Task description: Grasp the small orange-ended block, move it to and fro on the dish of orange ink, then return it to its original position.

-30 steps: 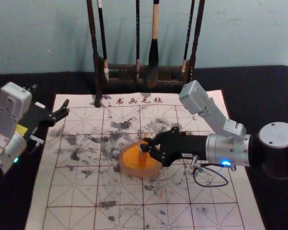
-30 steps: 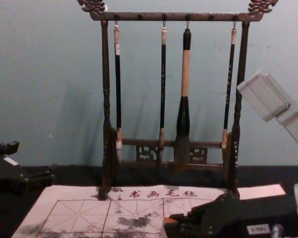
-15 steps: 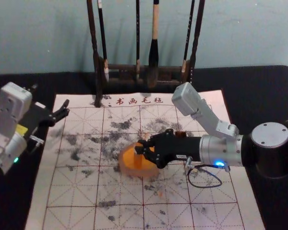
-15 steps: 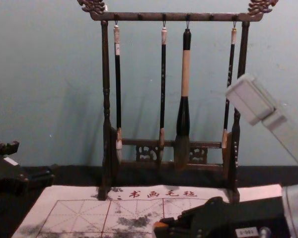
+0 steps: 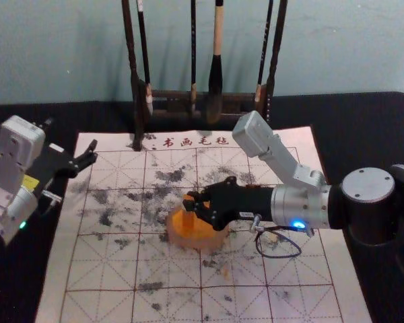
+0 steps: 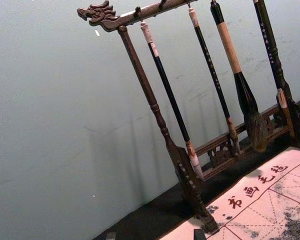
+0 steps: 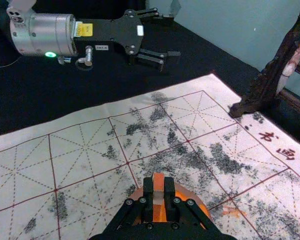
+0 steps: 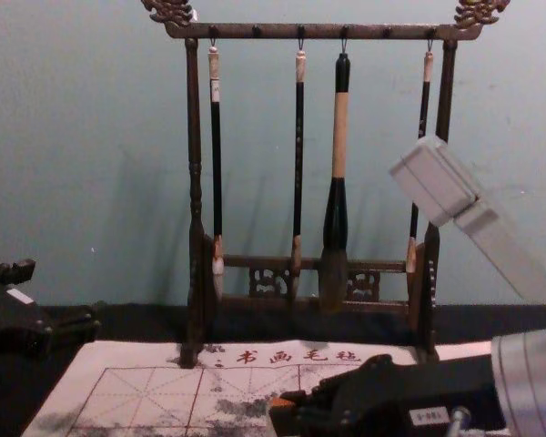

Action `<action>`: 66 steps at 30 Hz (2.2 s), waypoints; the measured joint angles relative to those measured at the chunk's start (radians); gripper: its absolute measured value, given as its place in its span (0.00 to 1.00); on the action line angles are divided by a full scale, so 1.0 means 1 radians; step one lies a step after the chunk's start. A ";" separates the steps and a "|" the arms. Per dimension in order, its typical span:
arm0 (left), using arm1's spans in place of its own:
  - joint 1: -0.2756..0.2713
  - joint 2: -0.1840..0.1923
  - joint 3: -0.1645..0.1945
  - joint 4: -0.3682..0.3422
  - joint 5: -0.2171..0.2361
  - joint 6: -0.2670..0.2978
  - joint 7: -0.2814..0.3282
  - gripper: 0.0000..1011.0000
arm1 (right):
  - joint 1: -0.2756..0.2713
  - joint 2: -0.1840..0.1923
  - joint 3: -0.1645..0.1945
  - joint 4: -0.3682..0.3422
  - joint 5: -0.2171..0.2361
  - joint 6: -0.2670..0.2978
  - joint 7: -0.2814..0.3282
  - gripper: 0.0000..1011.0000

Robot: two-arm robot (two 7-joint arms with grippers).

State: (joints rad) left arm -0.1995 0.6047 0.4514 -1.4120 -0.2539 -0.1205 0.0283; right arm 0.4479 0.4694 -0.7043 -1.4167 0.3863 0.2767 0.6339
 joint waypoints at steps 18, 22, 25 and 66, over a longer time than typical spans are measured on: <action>0.000 0.000 0.000 0.000 0.000 0.000 0.000 0.99 | 0.017 -0.022 0.015 0.035 -0.010 0.001 -0.019 0.12; 0.000 0.000 0.000 0.000 0.000 0.000 0.000 0.99 | 0.017 -0.020 0.020 0.036 -0.012 0.002 -0.023 0.12; 0.000 0.000 0.000 0.000 0.000 0.000 0.000 0.99 | 0.015 -0.017 0.024 0.034 -0.014 0.003 -0.026 0.12; 0.000 0.000 0.000 0.000 0.000 0.000 0.000 0.99 | -0.043 0.066 0.060 -0.052 0.004 -0.012 -0.003 0.12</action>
State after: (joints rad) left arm -0.1995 0.6047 0.4514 -1.4120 -0.2539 -0.1205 0.0283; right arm 0.4049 0.5349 -0.6441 -1.4687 0.3902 0.2646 0.6308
